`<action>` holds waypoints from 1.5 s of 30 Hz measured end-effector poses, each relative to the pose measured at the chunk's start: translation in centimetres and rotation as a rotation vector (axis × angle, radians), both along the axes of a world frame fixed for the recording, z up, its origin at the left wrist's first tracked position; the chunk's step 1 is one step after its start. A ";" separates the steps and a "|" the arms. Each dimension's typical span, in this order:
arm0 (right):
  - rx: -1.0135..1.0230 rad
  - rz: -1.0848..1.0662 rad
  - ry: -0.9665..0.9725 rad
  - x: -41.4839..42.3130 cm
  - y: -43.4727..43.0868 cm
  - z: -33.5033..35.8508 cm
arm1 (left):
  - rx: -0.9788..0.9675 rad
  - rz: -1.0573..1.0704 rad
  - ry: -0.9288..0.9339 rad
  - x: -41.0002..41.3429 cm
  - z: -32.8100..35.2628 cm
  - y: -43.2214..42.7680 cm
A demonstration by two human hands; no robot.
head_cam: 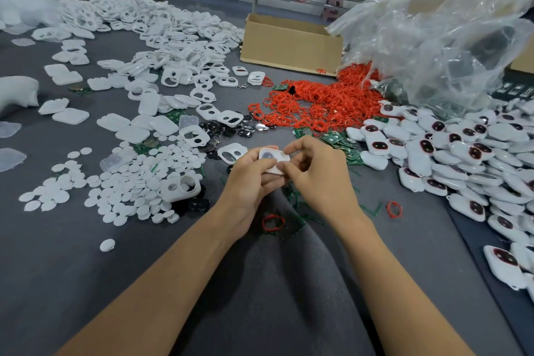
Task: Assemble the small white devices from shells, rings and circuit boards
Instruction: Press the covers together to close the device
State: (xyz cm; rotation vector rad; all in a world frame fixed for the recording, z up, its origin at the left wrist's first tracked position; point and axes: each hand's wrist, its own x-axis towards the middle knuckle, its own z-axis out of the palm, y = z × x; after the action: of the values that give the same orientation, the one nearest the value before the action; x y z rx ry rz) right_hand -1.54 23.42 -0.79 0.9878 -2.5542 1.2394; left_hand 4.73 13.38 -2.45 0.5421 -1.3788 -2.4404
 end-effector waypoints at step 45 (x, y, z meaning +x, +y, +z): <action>-0.076 -0.208 -0.117 -3.7 3.5 -0.7 | -0.045 0.047 0.044 0.2 -0.7 -0.2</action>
State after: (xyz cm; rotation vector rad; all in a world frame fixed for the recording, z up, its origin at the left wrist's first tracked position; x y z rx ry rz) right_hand -5.20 26.90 -1.51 0.6334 -2.5941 1.3589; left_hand 4.90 13.22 -3.11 0.5010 -1.3838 -2.3639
